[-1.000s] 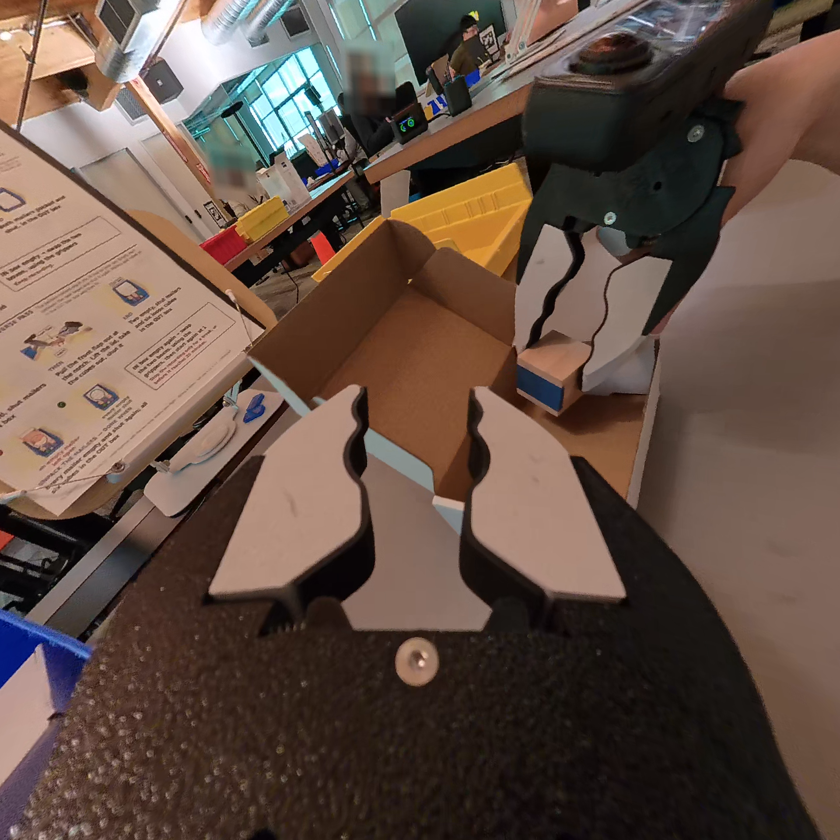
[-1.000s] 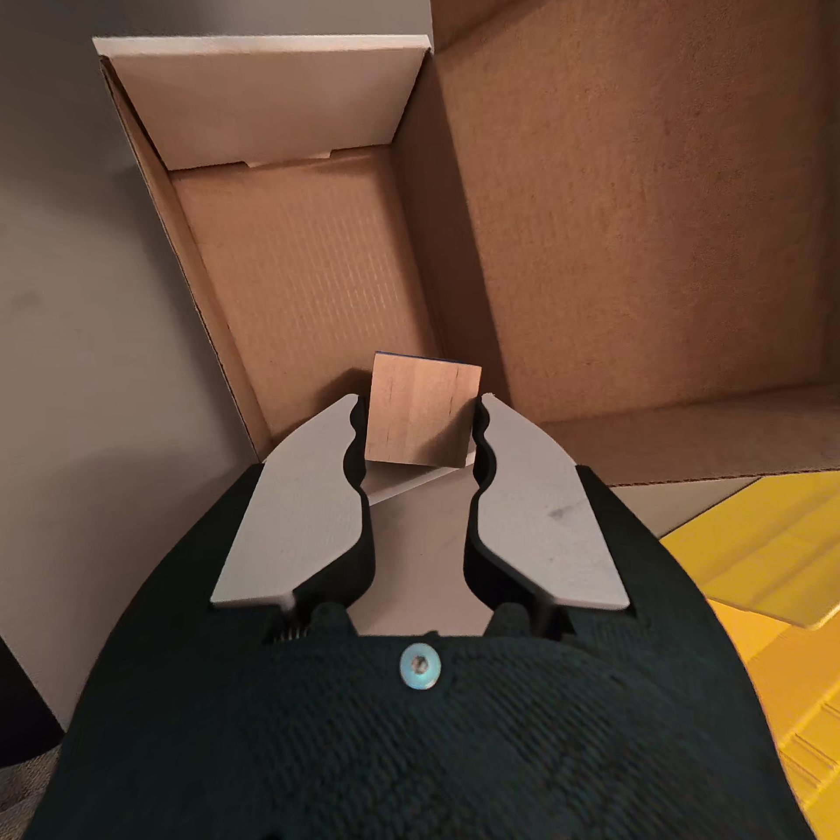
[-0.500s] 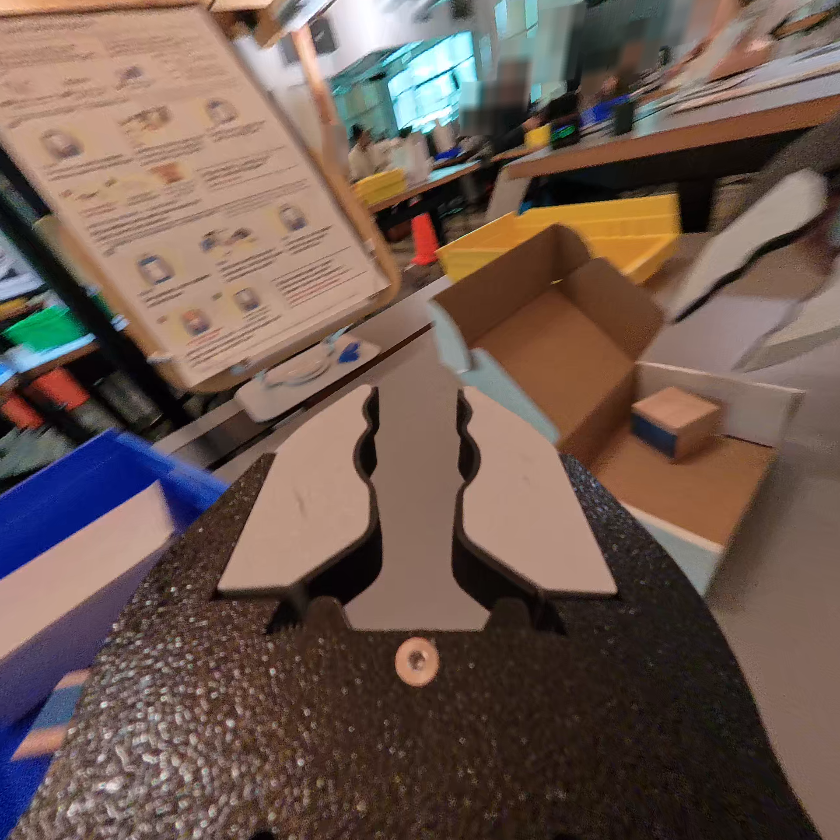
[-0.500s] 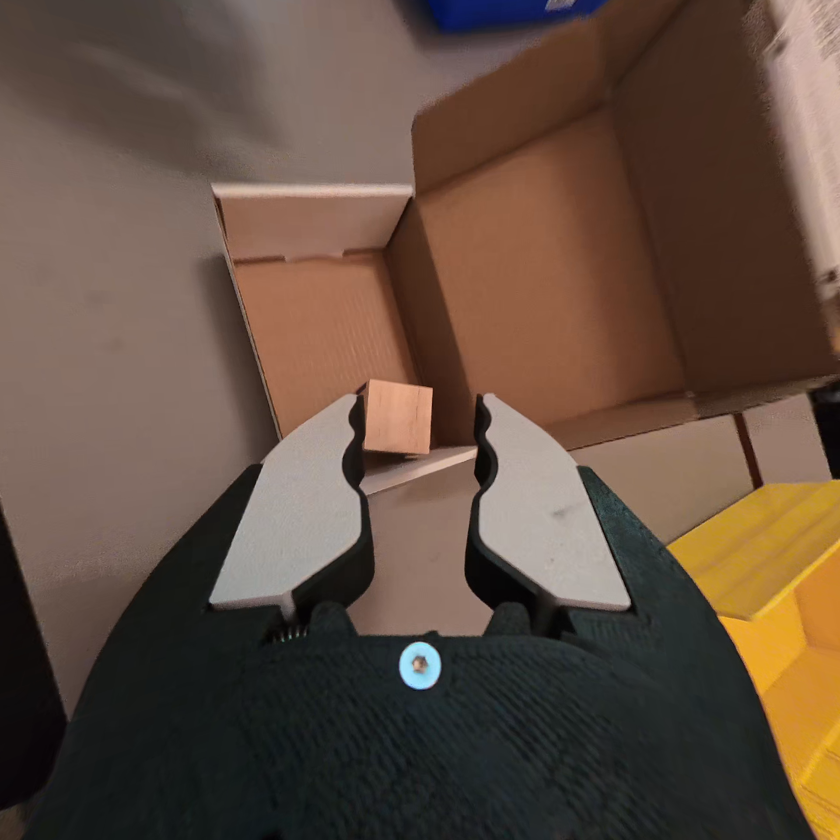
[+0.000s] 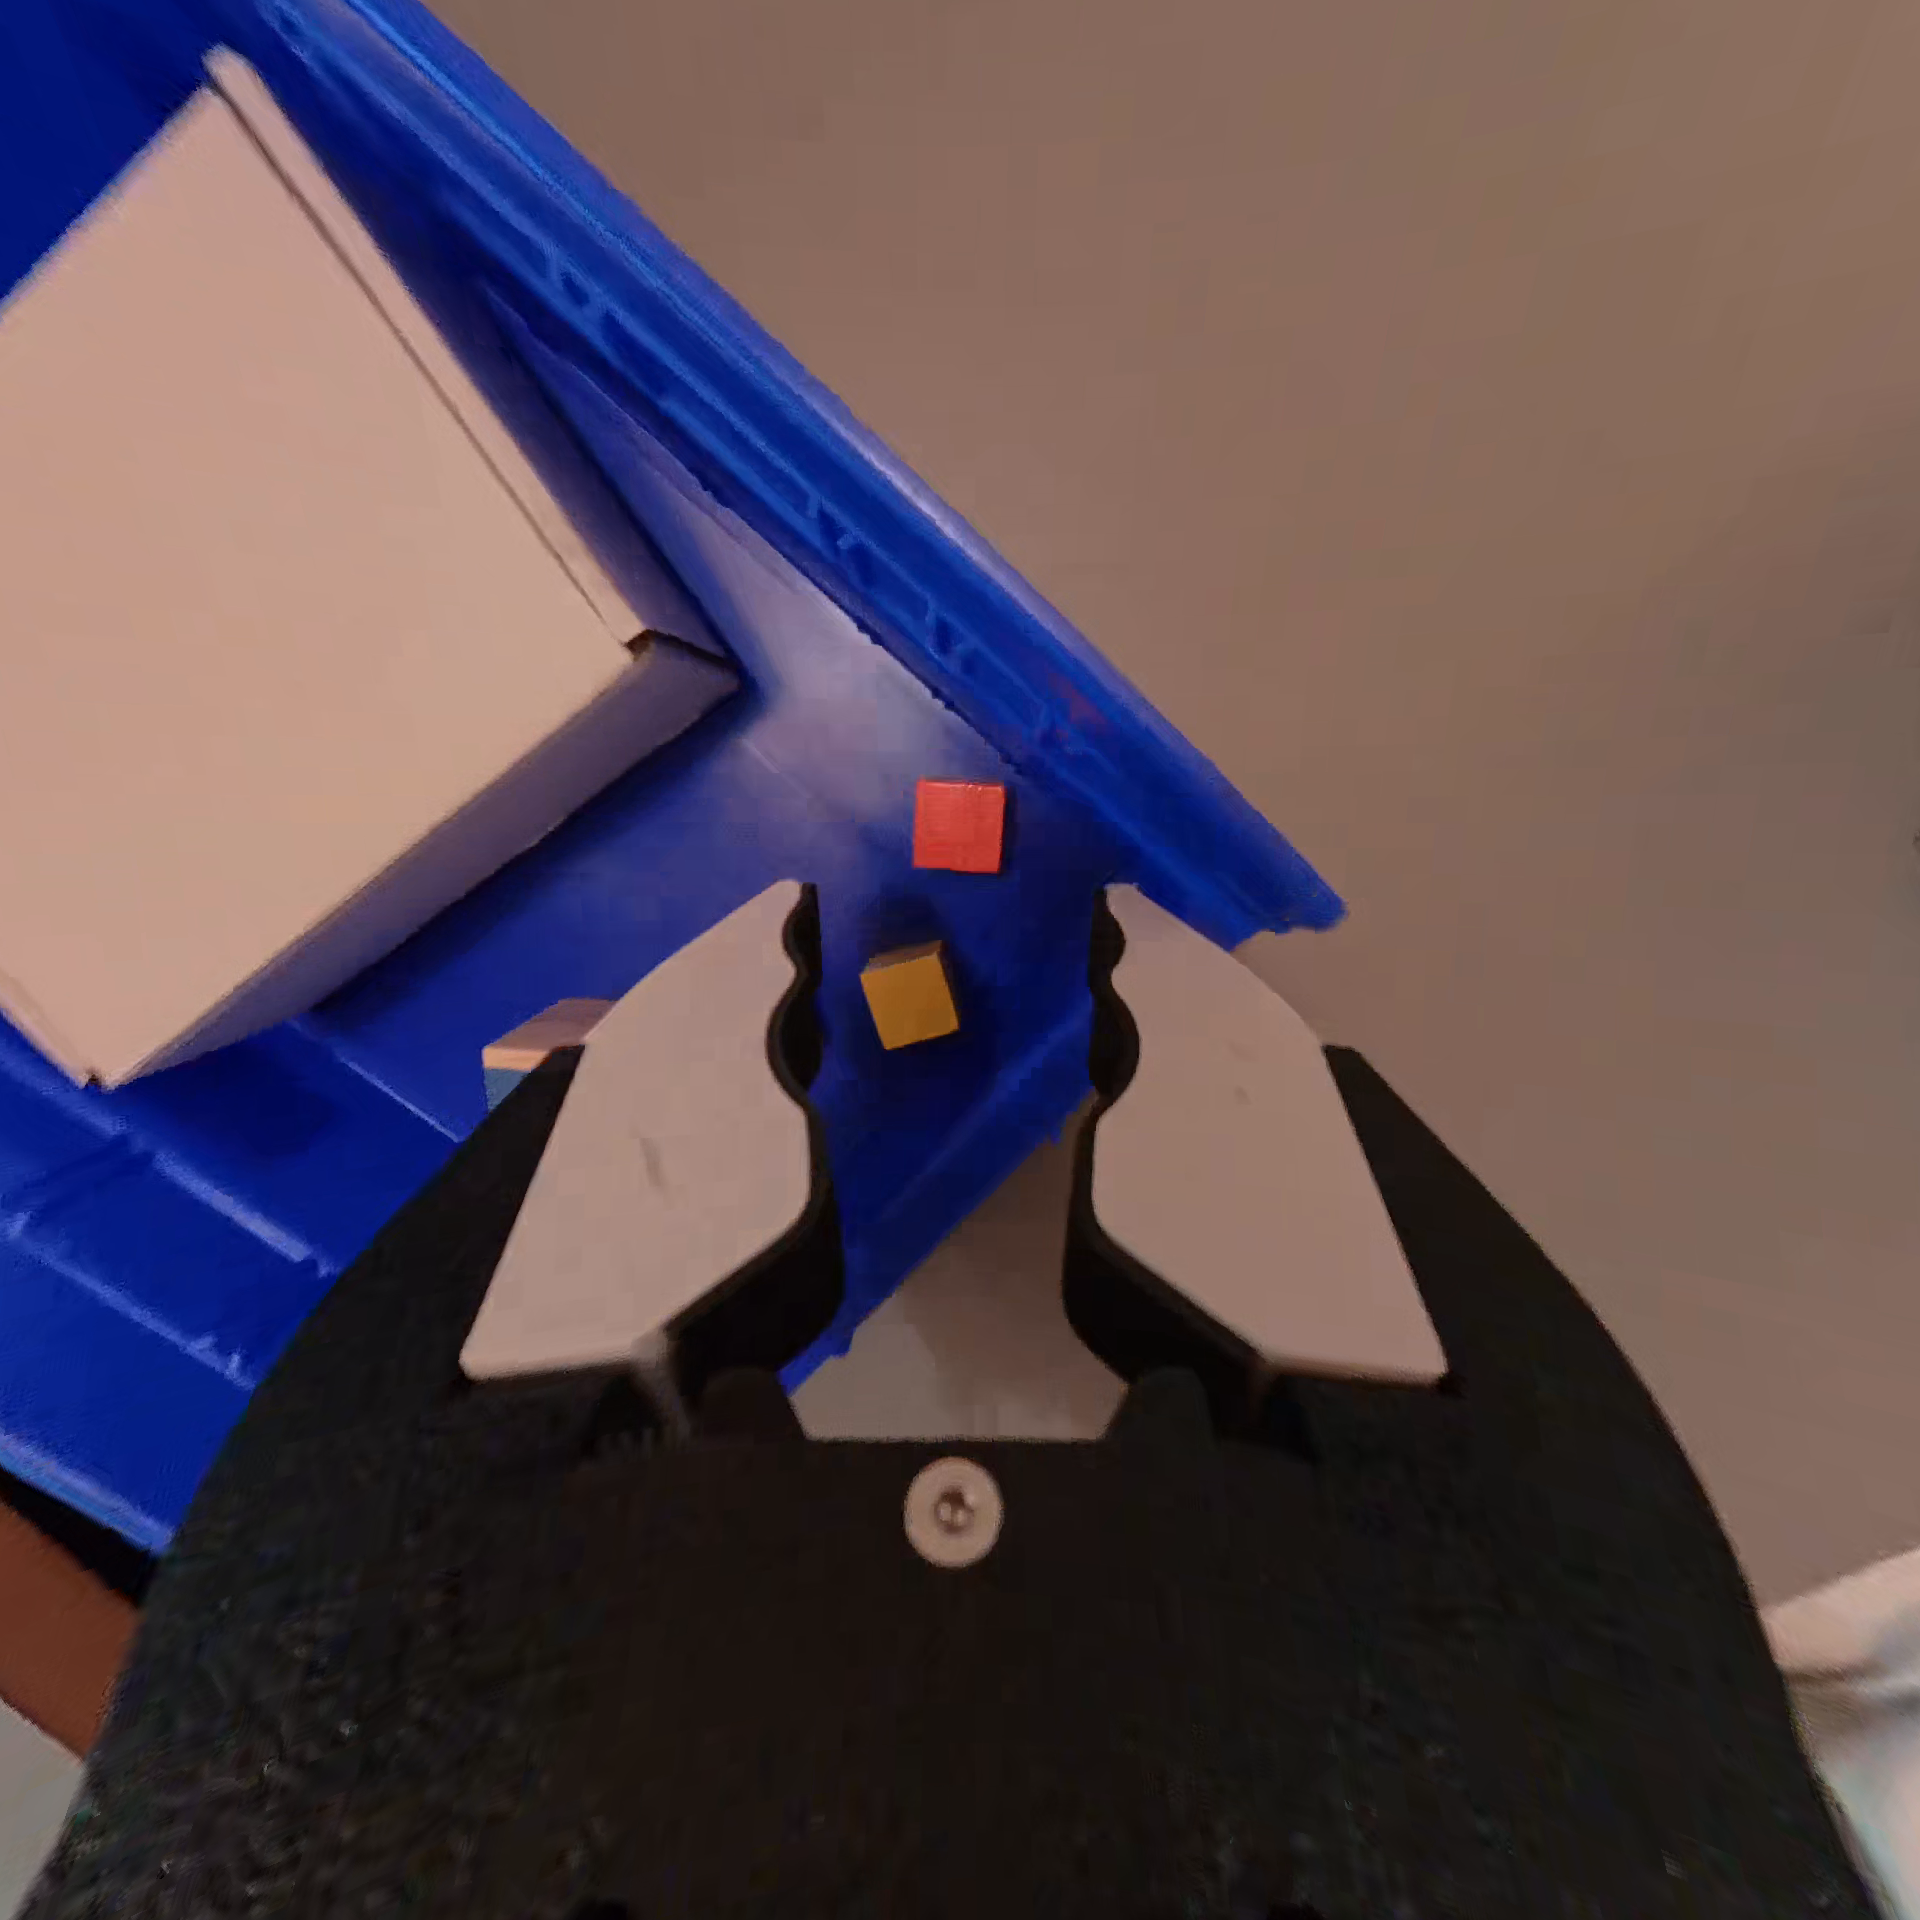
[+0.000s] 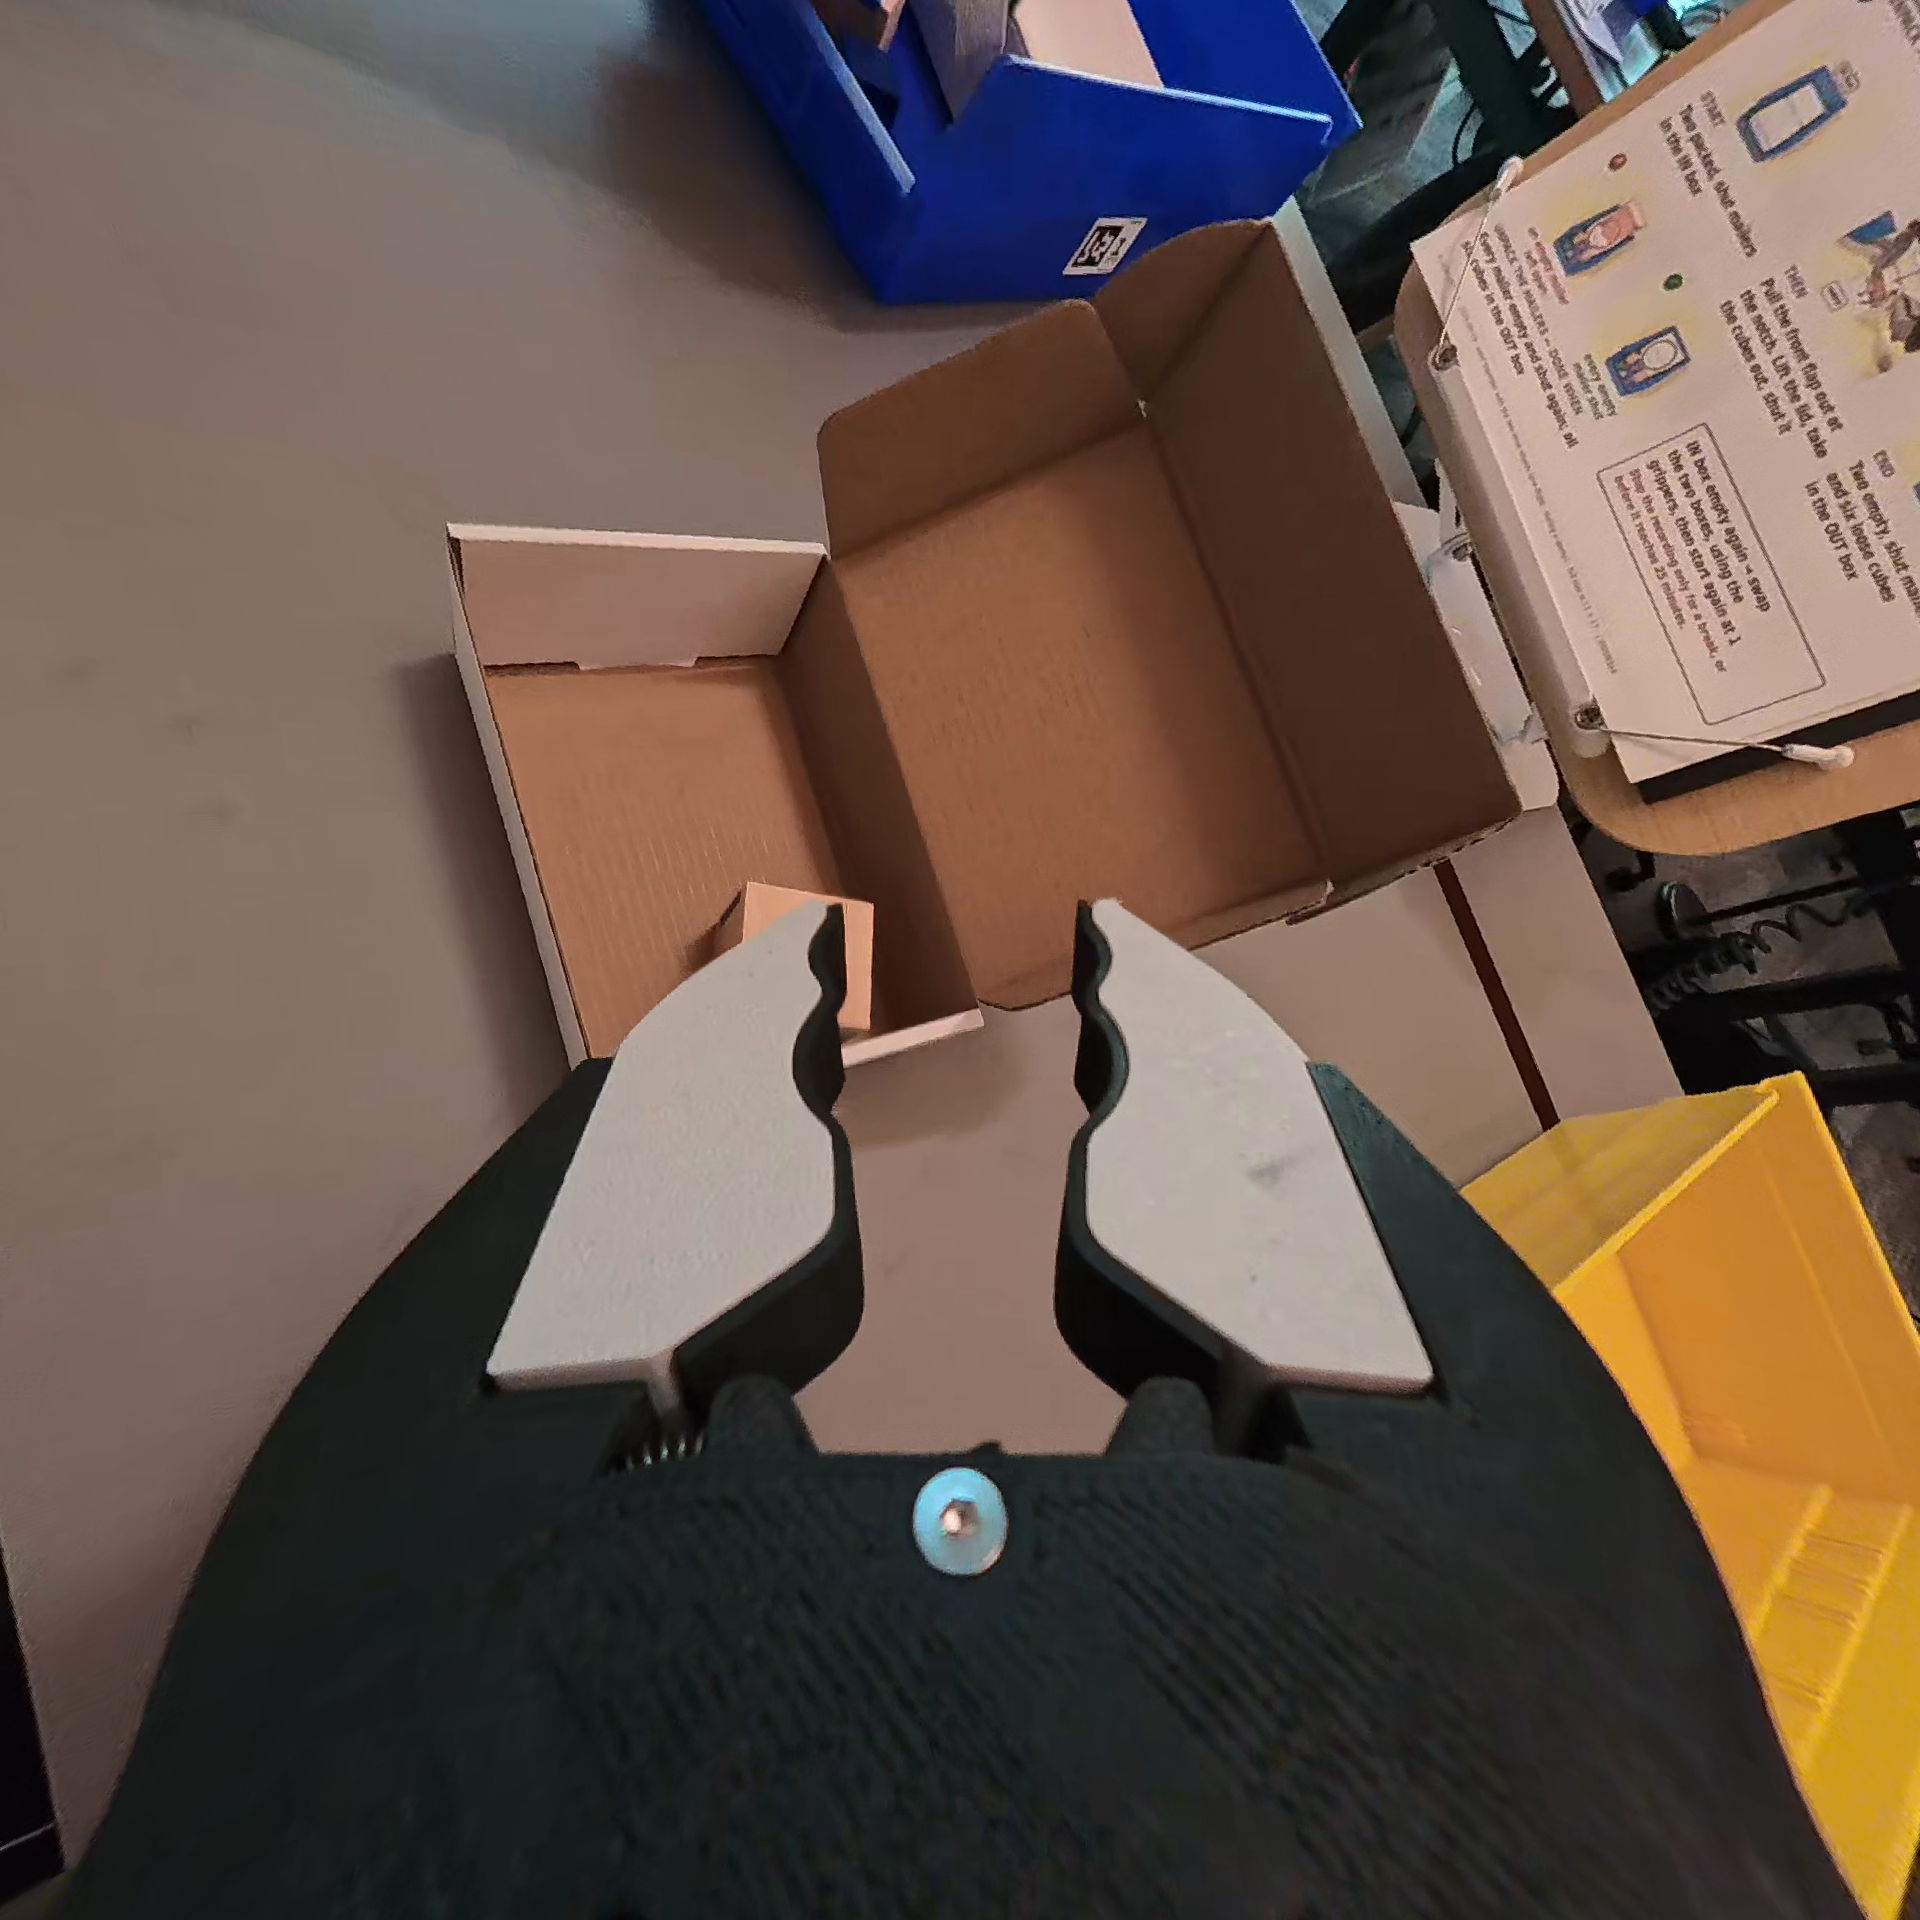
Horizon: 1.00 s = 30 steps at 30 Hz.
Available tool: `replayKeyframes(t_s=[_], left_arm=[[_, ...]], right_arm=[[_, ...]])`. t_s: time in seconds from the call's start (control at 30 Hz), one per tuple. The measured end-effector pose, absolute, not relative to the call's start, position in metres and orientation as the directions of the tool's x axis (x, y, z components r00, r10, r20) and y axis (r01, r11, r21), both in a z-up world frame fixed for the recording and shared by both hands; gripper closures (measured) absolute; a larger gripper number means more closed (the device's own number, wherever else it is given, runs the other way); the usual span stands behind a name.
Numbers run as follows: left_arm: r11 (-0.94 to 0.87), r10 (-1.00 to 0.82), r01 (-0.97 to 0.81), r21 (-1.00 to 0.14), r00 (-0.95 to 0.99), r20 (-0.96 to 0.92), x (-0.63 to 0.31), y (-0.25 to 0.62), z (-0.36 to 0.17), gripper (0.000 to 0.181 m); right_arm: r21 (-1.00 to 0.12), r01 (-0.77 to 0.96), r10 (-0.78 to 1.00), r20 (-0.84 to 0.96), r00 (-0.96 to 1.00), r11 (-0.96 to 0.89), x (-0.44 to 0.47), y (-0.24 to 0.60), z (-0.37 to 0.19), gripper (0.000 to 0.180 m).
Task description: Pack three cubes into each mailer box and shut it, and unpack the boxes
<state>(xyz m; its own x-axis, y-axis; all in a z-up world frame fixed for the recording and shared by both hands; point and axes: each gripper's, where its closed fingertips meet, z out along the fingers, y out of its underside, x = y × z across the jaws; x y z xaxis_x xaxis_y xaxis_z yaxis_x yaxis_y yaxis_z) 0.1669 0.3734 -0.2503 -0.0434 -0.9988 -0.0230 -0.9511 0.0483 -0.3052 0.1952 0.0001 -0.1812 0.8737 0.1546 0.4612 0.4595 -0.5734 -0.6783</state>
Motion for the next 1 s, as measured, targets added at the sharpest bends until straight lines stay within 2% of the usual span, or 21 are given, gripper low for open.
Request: replayKeyframes(t_s=[0.03,0.13,0.27,0.3,0.33,0.47,0.53,0.63,0.73,0.8,0.9,1.0], left_arm=[[0.064,-0.998,-0.963,-0.262,-0.058,-0.031,0.168,0.375,-0.258,0.132],[0.073,-0.997,-0.983,-0.171,-0.065,-0.052,0.172,0.382,-0.280,0.131],[0.035,-0.999,-0.990,-0.139,-0.037,0.013,0.175,0.380,-0.297,0.134],[0.017,-0.999,-0.989,-0.146,-0.022,0.033,0.176,0.380,-0.297,0.141],[0.009,-0.999,-0.986,-0.166,-0.015,0.037,0.178,0.381,-0.294,0.160],[0.024,-1.000,-0.979,-0.203,-0.026,0.006,0.170,0.390,-0.281,0.161],[0.012,-1.000,-0.962,-0.273,-0.009,-0.013,0.170,0.395,-0.268,0.160],[-0.006,-1.000,-0.865,-0.502,0.014,-0.012,0.174,0.394,-0.222,0.161],[0.007,-0.994,-0.633,-0.774,-0.091,0.066,0.173,0.359,-0.157,0.161],[0.019,-0.975,-0.426,-0.905,-0.209,0.078,0.162,0.327,-0.114,0.161],[0.048,-0.891,-0.103,-0.993,-0.454,0.004,0.131,0.259,-0.070,0.161],[0.087,-0.774,0.144,-0.986,-0.613,-0.158,0.097,0.191,-0.059,0.161]], right_arm=[[-0.681,0.456,0.155,0.457,0.876,-0.572,0.195,0.001,-0.182,0.138],[-0.686,0.448,0.152,0.449,0.881,-0.574,0.196,0.002,-0.185,0.138],[-0.687,0.444,0.160,0.438,0.885,-0.575,0.194,0.002,-0.189,0.138],[-0.683,0.446,0.163,0.440,0.883,-0.579,0.194,0.001,-0.191,0.138],[-0.679,0.445,0.161,0.440,0.883,-0.583,0.195,0.000,-0.192,0.138],[-0.695,0.422,0.140,0.425,0.894,-0.582,0.199,-0.002,-0.191,0.138],[-0.715,0.412,0.130,0.415,0.900,-0.565,0.199,-0.001,-0.188,0.138],[-0.781,0.358,0.098,0.361,0.928,-0.512,0.195,0.005,-0.178,0.137],[-0.879,0.245,0.035,0.253,0.967,-0.410,0.192,0.016,-0.160,0.132],[-0.941,0.119,0.035,0.113,0.993,-0.318,0.183,0.024,-0.148,0.123],[-0.981,-0.076,0.193,-0.110,0.975,-0.177,0.150,0.037,-0.127,0.094],[-0.952,-0.290,0.384,-0.305,0.871,-0.099,0.116,0.043,-0.103,0.090]])
